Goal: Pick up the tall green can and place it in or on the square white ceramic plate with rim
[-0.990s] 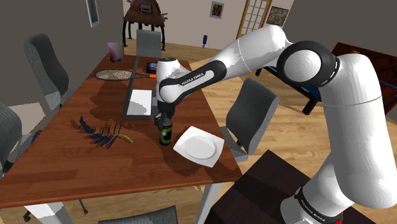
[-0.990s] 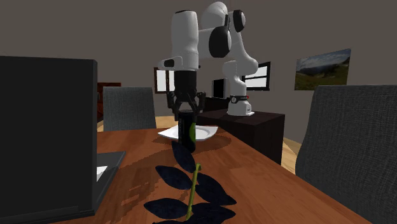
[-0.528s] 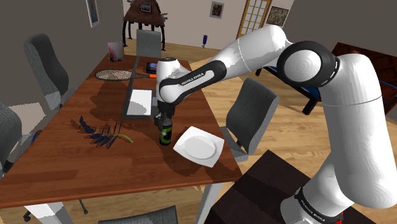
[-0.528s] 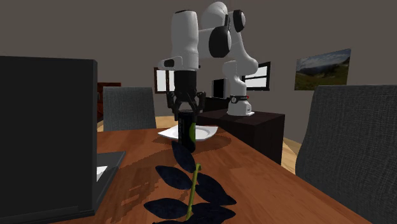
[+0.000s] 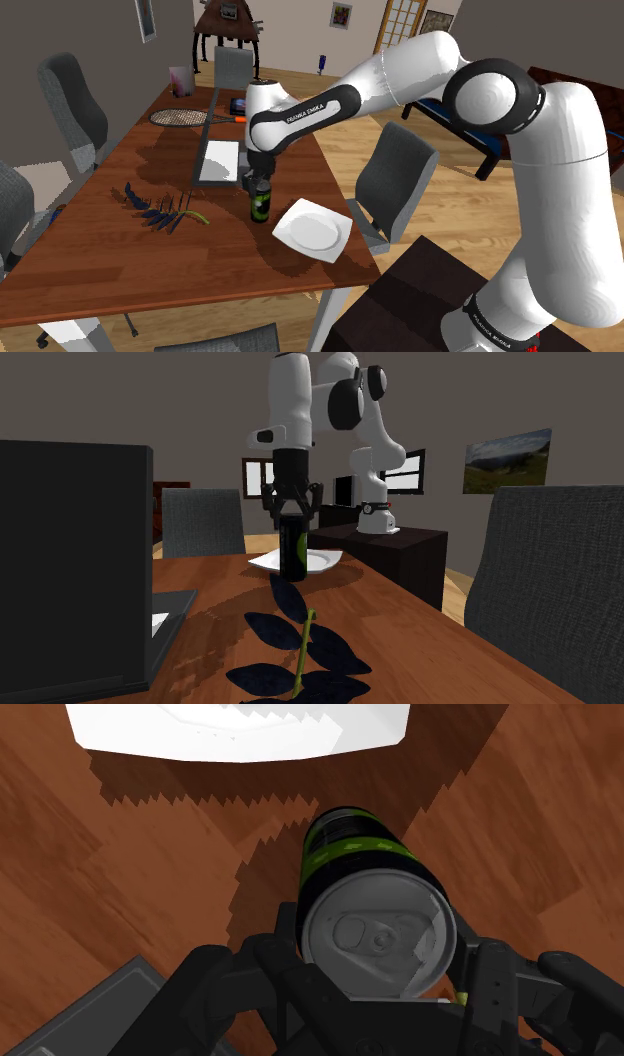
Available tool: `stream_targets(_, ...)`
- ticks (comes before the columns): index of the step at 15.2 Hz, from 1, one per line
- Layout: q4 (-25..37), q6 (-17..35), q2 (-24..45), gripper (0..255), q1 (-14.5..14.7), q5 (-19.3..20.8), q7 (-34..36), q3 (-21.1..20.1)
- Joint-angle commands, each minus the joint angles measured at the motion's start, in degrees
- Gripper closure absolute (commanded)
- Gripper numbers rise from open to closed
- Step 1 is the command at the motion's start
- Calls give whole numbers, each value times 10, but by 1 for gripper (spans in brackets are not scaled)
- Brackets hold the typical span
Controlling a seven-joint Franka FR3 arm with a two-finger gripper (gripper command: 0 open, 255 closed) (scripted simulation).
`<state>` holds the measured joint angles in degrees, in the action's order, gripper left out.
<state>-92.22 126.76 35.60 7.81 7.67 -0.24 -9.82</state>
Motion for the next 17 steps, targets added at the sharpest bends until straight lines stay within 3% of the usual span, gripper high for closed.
stream_targets(1,-2,-8,-10,255,-1,-2,-1,-1)
stream_targets(13,22,-74,-52,255,-4,-11,-7,-7)
stream_targets(17,-94,-43,-139,255,-34,-25,-35,-7)
